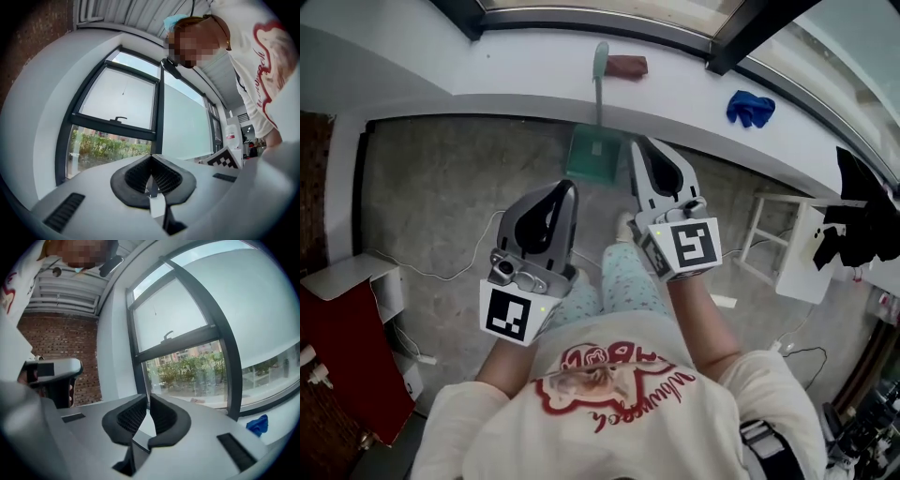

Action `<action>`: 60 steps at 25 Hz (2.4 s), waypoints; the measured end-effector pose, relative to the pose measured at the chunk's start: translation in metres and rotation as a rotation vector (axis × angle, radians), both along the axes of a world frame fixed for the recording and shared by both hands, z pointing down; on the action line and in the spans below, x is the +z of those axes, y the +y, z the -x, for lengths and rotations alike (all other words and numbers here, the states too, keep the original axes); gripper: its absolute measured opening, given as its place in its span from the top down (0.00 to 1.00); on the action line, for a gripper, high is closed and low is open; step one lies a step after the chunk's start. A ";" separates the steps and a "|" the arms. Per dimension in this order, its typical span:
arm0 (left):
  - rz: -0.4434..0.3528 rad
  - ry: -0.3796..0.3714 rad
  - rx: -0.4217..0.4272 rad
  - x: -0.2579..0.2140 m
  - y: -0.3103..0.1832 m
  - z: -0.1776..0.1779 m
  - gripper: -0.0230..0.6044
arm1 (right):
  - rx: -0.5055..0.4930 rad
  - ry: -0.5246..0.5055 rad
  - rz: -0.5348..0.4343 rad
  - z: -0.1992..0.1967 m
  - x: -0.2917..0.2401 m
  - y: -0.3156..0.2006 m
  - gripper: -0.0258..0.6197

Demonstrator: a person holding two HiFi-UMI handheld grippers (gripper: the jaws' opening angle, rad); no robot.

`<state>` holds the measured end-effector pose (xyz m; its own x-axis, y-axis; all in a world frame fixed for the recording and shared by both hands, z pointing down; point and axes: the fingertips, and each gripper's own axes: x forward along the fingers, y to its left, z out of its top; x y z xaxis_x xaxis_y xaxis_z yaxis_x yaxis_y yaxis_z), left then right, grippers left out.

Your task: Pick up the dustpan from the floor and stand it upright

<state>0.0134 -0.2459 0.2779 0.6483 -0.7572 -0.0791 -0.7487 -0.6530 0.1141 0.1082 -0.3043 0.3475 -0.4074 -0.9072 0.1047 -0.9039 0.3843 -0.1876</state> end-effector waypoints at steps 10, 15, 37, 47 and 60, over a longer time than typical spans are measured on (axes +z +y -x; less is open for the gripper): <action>-0.018 0.017 0.074 -0.036 0.076 0.040 0.93 | 0.052 0.038 -0.052 0.038 -0.067 0.093 0.92; -0.051 0.033 0.107 -0.058 0.120 0.063 0.93 | 0.110 0.051 -0.096 0.053 -0.098 0.147 0.92; -0.127 0.051 0.263 -0.107 0.269 -0.003 0.93 | 0.138 0.031 -0.140 0.001 -0.135 0.327 0.92; -0.112 0.081 0.125 -0.110 0.405 -0.063 0.93 | 0.021 0.012 -0.127 -0.058 -0.130 0.460 0.92; -0.154 0.061 0.067 -0.132 0.501 0.002 0.93 | -0.022 -0.005 -0.187 -0.006 -0.157 0.544 0.92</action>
<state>0.0115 0.2550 0.1461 0.6875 -0.6883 -0.2317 -0.6976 -0.7145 0.0527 0.1145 0.2393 0.1904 -0.4273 -0.9016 -0.0671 -0.8943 0.4324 -0.1153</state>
